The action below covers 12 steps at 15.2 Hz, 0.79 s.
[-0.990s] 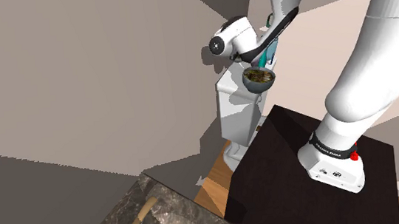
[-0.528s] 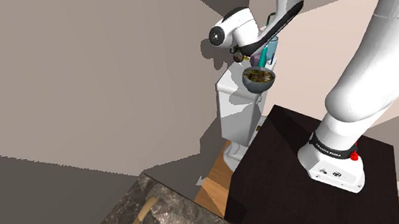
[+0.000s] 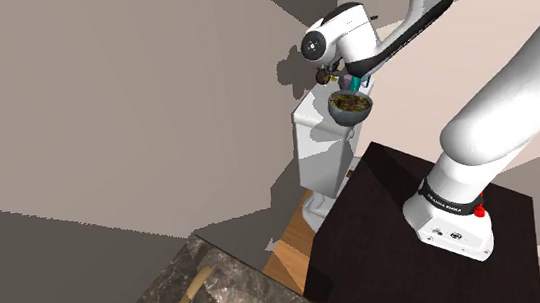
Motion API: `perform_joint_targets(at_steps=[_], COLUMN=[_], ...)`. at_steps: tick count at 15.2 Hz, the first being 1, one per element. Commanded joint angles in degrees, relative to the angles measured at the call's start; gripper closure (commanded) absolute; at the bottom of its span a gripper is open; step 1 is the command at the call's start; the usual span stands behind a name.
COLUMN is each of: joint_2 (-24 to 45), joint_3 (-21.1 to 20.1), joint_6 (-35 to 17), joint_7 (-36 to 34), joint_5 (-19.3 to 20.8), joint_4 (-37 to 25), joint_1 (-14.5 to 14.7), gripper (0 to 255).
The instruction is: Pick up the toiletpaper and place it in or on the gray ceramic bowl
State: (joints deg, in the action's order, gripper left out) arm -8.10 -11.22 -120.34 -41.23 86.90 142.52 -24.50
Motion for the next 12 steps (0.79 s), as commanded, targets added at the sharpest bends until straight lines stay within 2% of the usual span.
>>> perform_joint_targets(at_steps=[1, 6, 12], joint_2=[-4.8, -18.2, -14.0], joint_3=[-0.4, -0.4, -1.2], joint_6=[0.0, -0.4, -0.4], joint_7=[0.8, 4.6, -1.2], joint_5=[-1.8, -6.4, -3.4], joint_4=[4.0, 14.1, 14.8], joint_1=[0.7, 2.7, 2.1], gripper=[255, 255, 255])
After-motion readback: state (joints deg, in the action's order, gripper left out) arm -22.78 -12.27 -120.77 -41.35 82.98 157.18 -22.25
